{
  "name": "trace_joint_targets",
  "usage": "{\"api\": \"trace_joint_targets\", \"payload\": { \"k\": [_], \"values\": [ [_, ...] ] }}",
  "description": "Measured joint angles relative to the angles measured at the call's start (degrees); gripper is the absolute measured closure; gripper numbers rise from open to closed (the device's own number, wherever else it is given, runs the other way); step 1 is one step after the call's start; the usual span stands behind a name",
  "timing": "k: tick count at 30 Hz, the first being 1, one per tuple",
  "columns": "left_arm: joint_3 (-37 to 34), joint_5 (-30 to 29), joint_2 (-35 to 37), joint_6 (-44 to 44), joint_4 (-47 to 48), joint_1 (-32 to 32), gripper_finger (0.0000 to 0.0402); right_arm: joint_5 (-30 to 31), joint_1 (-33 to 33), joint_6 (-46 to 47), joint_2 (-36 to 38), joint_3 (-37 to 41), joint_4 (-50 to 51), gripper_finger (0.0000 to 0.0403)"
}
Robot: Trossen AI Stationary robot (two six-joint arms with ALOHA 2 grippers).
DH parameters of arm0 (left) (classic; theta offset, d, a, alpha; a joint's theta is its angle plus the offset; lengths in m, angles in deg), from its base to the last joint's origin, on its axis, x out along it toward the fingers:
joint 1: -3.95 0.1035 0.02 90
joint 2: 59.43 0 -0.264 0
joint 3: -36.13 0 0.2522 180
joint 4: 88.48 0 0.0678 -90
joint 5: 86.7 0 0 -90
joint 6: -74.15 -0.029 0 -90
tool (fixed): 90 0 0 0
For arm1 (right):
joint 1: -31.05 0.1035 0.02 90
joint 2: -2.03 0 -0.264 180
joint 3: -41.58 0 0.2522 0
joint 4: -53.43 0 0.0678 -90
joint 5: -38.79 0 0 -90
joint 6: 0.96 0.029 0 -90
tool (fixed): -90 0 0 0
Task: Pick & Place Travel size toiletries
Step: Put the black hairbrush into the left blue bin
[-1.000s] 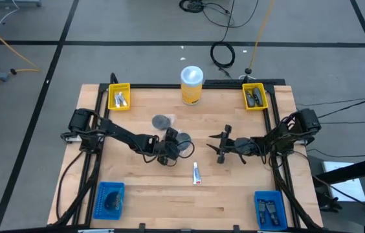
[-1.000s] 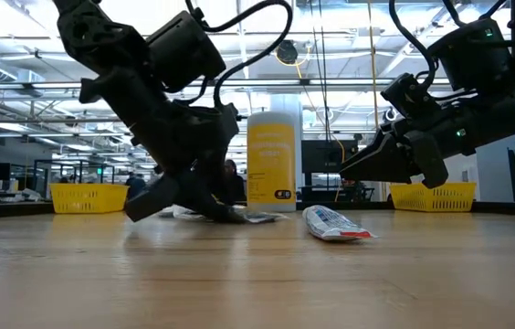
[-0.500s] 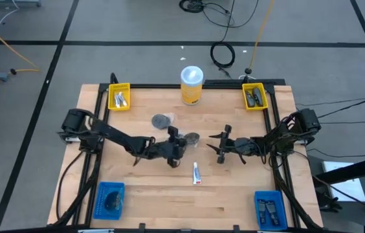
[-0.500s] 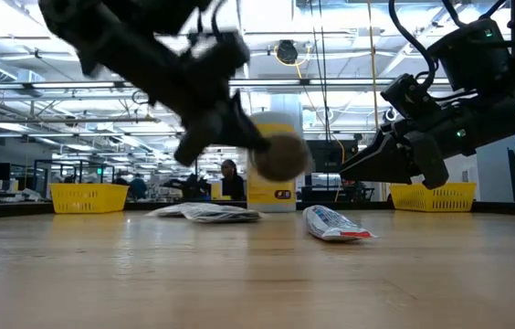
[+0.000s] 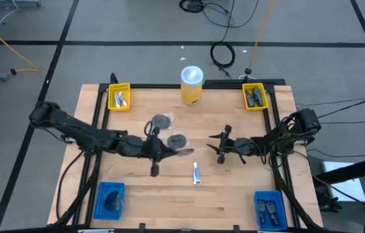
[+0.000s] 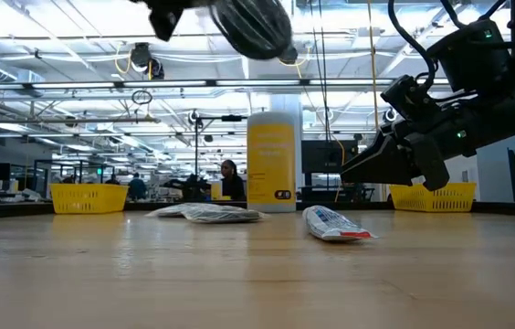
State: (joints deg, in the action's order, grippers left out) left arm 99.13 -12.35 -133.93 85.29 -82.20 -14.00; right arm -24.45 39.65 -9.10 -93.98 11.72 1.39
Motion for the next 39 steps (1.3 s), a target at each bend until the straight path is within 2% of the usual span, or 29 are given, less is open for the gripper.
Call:
{"api": "trace_joint_targets", "payload": {
  "k": [8,14,16,24,30,33,39],
  "values": [
    [0.01,21.24,6.42,23.73,21.56,-3.09,0.0394,0.0,0.01,-0.01,0.0,0.0,-0.33,0.0232],
    [0.04,36.49,9.6,50.66,38.31,-7.29,0.0398,0.0,0.01,-0.01,0.0,0.0,-0.37,0.0232],
    [0.04,39.44,10.65,57.91,42.35,-9.36,0.0398,0.0,0.01,0.0,0.0,0.0,-0.37,0.0232],
    [0.04,39.84,14.44,71.2,49.37,-18.09,0.0397,0.0,0.02,0.0,0.0,0.0,-0.32,0.0232],
    [0.02,37.4,14.54,70.41,55.7,-20.29,0.0399,0.0,0.0,0.0,0.0,0.0,-0.15,0.0232],
    [0.02,35.15,14.52,67.81,55.84,-19.86,0.0398,0.0,0.01,0.0,0.0,0.0,-0.15,0.0232],
    [-0.54,35.16,14.47,66.22,56.19,-18.83,0.0398,0.0,0.02,0.0,0.0,0.0,-0.15,0.0232]
  ]
}}
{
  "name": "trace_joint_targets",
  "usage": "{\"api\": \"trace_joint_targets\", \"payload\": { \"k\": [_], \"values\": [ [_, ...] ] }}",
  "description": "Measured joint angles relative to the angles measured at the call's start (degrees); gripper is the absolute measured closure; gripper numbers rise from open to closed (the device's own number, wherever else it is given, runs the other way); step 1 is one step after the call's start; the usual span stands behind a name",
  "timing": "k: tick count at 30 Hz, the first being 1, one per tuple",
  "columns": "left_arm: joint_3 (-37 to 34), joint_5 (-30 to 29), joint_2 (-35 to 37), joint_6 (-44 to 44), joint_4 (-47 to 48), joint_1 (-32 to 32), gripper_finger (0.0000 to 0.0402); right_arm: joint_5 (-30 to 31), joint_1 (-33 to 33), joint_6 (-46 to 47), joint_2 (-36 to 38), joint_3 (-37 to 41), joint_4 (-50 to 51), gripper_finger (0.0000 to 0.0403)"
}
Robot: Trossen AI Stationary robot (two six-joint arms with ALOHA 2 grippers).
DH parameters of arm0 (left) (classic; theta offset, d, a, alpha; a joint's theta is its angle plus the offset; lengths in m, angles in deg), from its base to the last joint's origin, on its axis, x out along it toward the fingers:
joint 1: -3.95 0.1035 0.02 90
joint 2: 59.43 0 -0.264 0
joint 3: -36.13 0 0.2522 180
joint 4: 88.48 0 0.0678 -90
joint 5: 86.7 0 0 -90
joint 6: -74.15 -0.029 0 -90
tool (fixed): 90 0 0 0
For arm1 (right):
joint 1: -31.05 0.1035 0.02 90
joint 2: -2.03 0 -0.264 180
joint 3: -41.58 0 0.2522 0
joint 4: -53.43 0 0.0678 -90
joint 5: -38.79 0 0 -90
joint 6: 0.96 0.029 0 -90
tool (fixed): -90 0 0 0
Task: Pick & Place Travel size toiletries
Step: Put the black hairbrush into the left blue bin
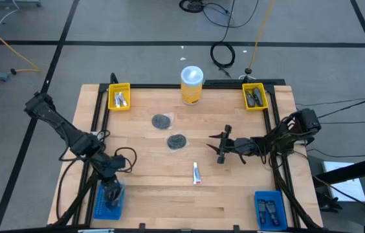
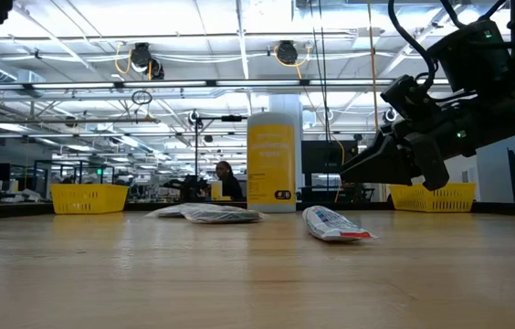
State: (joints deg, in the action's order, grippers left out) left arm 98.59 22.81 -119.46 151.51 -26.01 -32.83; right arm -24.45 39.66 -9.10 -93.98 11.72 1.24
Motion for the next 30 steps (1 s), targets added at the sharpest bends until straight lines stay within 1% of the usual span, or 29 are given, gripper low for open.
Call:
{"api": "trace_joint_targets", "payload": {
  "k": [4,6,8,13,17,19,22,24,28,30],
  "values": [
    [-3.61,3.61,-0.11,1.7,-0.05,0.15,0.0399,-0.02,-0.01,0.0,0.0,0.0,0.0,0.0232],
    [-5.7,5.75,-0.11,2.35,-1.35,0.11,0.0396,-0.02,-0.02,0.0,0.0,0.0,0.0,0.0232],
    [-7.11,6.44,-0.11,2.31,-3.35,0.11,0.0397,-0.02,0.0,0.0,0.0,0.0,0.0,0.0232],
    [-8.27,6.8,-0.11,0.67,-6.03,0.11,0.0396,-0.02,0.0,0.11,0.0,0.0,0.0,0.0232],
    [-8.27,12.13,0.19,4.1,-10.14,0.11,0.0396,-0.02,0.0,0.16,0.0,0.0,0.01,0.0232],
    [-8.27,12.0,0.75,4.81,-12.43,0.1,0.0399,-0.01,0.0,0.2,0.0,0.0,0.0,0.0232],
    [-8.27,9.04,0.96,3.05,-15.21,0.11,0.0396,-0.01,-0.01,0.2,0.0,0.0,0.0,0.0232],
    [-8.27,8.33,0.64,1.69,-15.08,0.13,0.0397,-0.02,-0.02,0.2,0.0,0.0,0.0,0.0232],
    [-8.27,8.76,0.02,0.95,-13.15,0.09,0.0398,-0.02,-0.01,0.2,0.0,0.0,0.01,0.0232],
    [-8.29,7.31,0.01,0.28,-12.84,0.01,0.0393,-0.02,-0.01,0.2,0.0,0.0,0.07,0.0232]
  ]
}}
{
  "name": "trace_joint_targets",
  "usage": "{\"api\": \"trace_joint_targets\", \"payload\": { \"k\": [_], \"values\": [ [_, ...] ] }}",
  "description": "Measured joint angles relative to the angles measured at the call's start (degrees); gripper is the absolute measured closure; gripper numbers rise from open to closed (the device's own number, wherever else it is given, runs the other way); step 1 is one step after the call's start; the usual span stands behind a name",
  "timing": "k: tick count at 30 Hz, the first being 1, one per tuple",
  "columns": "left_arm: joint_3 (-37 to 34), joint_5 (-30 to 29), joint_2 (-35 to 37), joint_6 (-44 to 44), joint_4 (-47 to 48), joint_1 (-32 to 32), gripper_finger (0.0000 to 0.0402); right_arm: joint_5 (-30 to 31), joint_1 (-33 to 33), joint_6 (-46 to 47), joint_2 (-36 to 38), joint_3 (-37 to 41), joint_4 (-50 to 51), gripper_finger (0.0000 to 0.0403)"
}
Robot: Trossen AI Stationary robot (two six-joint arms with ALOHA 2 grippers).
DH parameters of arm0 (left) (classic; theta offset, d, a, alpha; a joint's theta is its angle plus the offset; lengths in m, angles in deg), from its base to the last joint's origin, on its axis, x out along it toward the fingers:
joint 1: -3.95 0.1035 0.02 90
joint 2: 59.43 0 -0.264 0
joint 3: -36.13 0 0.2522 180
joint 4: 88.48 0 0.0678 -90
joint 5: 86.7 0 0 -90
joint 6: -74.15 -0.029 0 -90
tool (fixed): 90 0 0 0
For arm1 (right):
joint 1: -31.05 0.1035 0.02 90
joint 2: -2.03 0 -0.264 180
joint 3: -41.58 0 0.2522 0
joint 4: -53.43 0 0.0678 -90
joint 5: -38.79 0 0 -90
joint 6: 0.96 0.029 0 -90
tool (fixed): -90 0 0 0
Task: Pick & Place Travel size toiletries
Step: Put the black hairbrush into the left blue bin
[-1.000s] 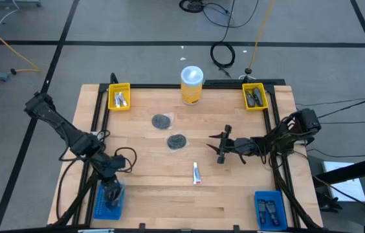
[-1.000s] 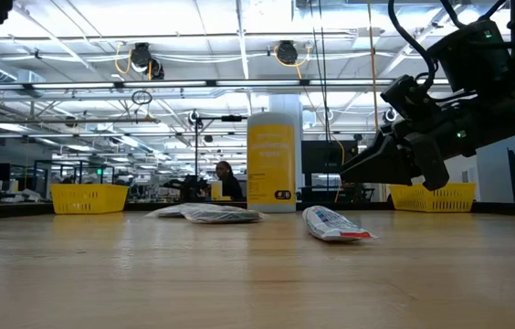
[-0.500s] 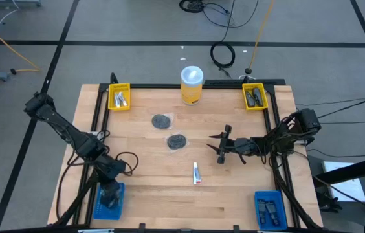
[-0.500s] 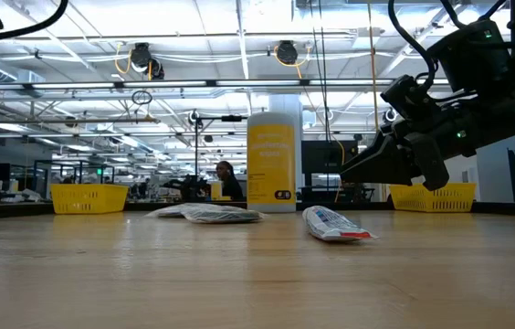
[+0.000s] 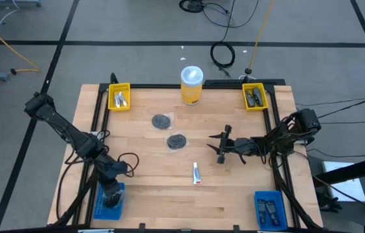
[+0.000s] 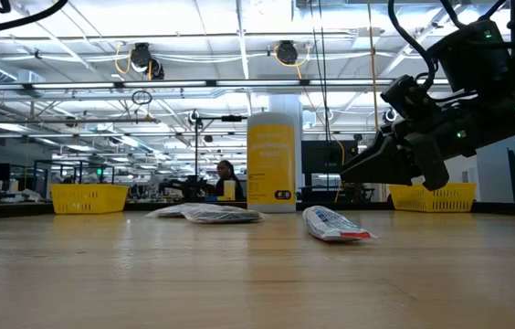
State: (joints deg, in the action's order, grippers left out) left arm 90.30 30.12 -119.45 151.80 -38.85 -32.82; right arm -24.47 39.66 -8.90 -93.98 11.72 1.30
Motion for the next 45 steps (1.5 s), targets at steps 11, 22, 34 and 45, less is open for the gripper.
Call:
{"api": "trace_joint_targets", "payload": {
  "k": [11,22,34,45],
  "values": [
    [-6.89,1.67,-0.01,3.9,-0.11,0.09,0.0384,0.0,-0.01,0.0,0.0,0.0,0.0,0.0232],
    [-7.76,5.31,0.11,6.84,-0.04,3.21,0.0262,0.0,-0.01,0.0,0.0,0.0,-0.02,0.0232],
    [-5.95,12.88,0.17,12.99,2.36,3.48,0.0298,0.0,0.01,-0.07,0.0,0.01,-0.04,0.0232],
    [2.9,5.09,0.18,17.81,7.26,0.33,0.0389,0.09,-0.03,-0.22,0.0,0.02,-0.11,0.0232]
  ]
}}
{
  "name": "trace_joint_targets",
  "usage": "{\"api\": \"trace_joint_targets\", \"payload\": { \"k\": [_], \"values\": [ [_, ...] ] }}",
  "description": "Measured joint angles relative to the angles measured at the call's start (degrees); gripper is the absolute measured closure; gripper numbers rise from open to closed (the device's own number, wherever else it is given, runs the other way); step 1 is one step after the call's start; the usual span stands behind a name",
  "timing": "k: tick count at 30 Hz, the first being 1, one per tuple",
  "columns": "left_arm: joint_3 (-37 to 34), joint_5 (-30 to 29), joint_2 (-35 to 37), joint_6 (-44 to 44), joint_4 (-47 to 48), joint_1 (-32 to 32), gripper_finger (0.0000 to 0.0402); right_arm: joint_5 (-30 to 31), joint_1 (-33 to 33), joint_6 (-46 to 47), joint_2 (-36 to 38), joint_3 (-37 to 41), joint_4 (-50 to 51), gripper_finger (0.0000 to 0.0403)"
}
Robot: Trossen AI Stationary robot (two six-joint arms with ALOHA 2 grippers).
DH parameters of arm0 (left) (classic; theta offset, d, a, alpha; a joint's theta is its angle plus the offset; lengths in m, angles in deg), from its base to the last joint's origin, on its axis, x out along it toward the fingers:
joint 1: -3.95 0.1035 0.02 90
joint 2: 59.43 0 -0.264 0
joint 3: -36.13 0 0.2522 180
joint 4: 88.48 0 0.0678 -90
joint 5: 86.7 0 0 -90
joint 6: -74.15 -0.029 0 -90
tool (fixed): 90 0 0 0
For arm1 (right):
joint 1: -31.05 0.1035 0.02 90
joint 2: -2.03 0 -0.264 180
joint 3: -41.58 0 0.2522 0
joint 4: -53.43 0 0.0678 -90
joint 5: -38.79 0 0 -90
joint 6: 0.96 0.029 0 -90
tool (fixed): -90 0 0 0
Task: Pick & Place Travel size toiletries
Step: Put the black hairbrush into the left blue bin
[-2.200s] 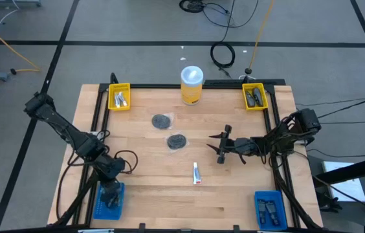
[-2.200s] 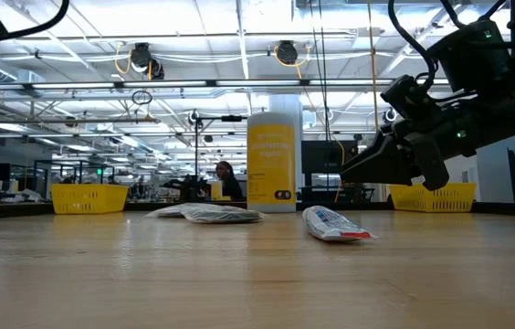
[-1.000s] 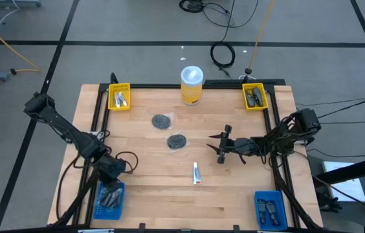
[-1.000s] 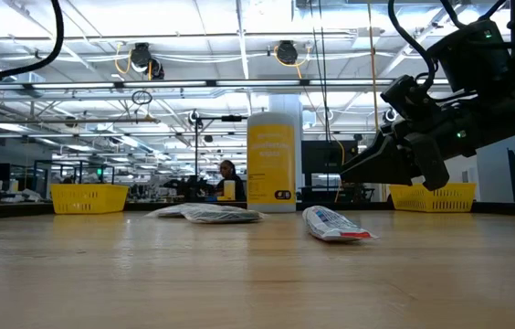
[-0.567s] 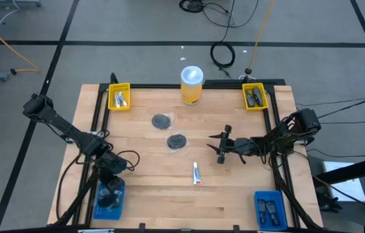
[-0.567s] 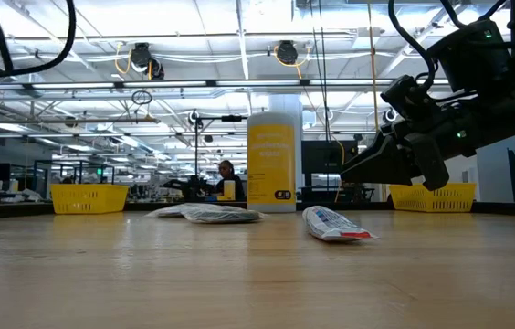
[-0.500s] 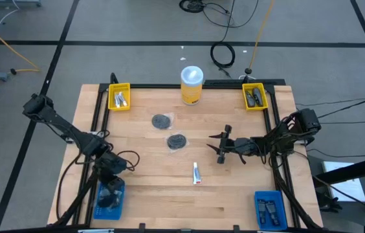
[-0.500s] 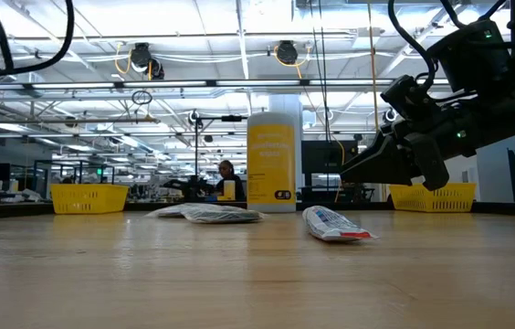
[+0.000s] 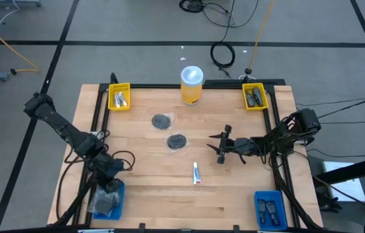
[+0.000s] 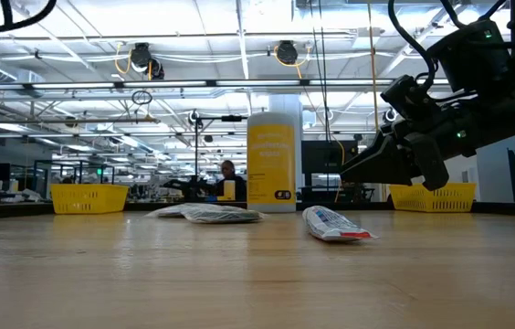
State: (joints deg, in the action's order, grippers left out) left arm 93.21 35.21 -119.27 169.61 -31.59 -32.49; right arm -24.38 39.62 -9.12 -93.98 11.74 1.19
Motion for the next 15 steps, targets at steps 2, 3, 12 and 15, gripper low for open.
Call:
{"api": "trace_joint_targets", "payload": {
  "k": [2,3,12,15],
  "values": [
    [-0.85,-1.08,-0.53,2.84,-0.37,-1.72,0.039,-0.01,0.02,0.0,0.0,0.0,0.0,0.0232],
    [-1.54,-0.59,-0.97,4.54,-1.06,-2.55,0.0393,-0.02,0.01,0.0,0.0,0.0,0.0,0.0232],
    [-5.42,7.95,-7.81,16.01,-10.38,-6.51,0.04,-0.04,0.01,-0.02,-0.01,0.0,-0.2,0.0232],
    [-6.05,13.61,-11.62,16.63,-10.23,-6.67,0.0397,-0.04,0.02,-0.02,-0.02,0.0,-0.22,0.0232]
  ]
}}
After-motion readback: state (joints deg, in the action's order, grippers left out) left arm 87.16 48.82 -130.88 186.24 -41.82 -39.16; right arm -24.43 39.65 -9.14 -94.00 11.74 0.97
